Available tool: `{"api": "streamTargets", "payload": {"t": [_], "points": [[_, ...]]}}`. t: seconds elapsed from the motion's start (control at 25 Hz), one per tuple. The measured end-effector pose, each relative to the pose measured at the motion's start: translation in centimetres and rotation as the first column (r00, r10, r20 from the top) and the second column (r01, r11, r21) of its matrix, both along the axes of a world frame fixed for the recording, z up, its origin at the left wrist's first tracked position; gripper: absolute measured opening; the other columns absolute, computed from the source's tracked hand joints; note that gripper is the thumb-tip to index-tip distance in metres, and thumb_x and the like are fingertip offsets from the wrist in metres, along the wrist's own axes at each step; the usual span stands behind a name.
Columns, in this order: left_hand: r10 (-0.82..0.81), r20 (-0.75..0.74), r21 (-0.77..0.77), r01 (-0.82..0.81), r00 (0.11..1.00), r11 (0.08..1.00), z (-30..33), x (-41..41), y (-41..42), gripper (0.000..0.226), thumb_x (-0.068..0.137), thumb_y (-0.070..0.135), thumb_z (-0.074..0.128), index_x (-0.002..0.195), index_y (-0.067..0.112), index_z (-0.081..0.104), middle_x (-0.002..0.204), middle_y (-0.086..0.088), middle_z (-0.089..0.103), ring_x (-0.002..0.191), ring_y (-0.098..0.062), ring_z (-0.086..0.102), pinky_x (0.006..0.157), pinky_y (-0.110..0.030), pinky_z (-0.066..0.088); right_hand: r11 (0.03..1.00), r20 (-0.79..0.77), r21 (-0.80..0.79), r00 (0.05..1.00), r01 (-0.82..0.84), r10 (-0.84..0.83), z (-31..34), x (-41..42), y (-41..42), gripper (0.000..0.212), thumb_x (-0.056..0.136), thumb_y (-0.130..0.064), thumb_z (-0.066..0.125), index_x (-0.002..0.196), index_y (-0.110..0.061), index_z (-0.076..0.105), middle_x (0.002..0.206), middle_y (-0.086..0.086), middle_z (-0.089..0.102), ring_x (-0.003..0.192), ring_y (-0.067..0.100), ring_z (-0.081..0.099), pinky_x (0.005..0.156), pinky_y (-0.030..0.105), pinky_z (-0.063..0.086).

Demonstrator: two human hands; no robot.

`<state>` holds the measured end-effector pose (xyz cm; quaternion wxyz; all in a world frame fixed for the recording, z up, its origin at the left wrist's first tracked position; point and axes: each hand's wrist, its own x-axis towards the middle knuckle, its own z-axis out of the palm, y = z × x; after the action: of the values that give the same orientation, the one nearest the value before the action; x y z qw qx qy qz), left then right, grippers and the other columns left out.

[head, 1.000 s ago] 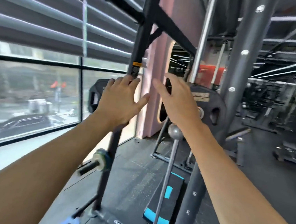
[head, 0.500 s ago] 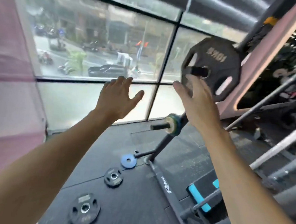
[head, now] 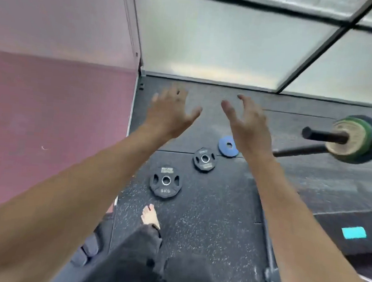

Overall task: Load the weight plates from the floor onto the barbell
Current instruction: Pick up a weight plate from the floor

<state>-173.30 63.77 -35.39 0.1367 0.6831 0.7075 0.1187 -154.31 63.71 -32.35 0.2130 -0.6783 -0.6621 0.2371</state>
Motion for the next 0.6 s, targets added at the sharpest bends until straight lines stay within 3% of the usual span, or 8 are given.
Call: {"api": "streamTargets", "payload": {"t": [0.24, 0.4, 0.6], "points": [[0.200, -0.046, -0.309, -0.204, 0.979, 0.929, -18.6, -3.9, 0.6, 0.067, 0.096, 0.058, 0.039, 0.144, 0.011, 0.044, 0.139, -0.012, 0.052, 0.124, -0.033, 0.053, 0.099, -0.047, 0.044, 0.965, 0.019, -0.258, 0.998, -0.054, 0.061, -19.2, -2.7, 5.4, 0.063, 0.096, -0.062, 0.046, 0.144, -0.022, 0.046, 0.144, 0.005, 0.048, 0.133, 0.026, 0.044, 0.096, 0.040, 0.038], [0.307, -0.082, -0.500, -0.305, 0.948, 0.810, -35.5, -4.0, -0.6, 0.066, 0.096, 0.054, 0.043, 0.147, 0.012, 0.038, 0.141, -0.014, 0.047, 0.125, -0.035, 0.050, 0.098, -0.049, 0.045, 0.908, 0.072, -0.410, 0.990, -0.083, 0.123, -36.7, -3.8, 7.2, 0.069, 0.093, -0.066, 0.045, 0.148, -0.025, 0.040, 0.145, 0.007, 0.046, 0.133, 0.030, 0.044, 0.099, 0.045, 0.039], [0.360, -0.121, -0.624, -0.353, 0.925, 0.697, -54.8, -2.6, -2.2, 0.065, 0.096, 0.049, 0.048, 0.152, 0.023, 0.028, 0.142, -0.014, 0.040, 0.118, -0.039, 0.051, 0.090, -0.048, 0.045, 0.831, 0.120, -0.542, 0.968, -0.121, 0.220, -57.3, -4.3, 6.6, 0.077, 0.091, -0.067, 0.046, 0.154, -0.028, 0.028, 0.148, 0.008, 0.040, 0.133, 0.034, 0.041, 0.096, 0.046, 0.039]]}}
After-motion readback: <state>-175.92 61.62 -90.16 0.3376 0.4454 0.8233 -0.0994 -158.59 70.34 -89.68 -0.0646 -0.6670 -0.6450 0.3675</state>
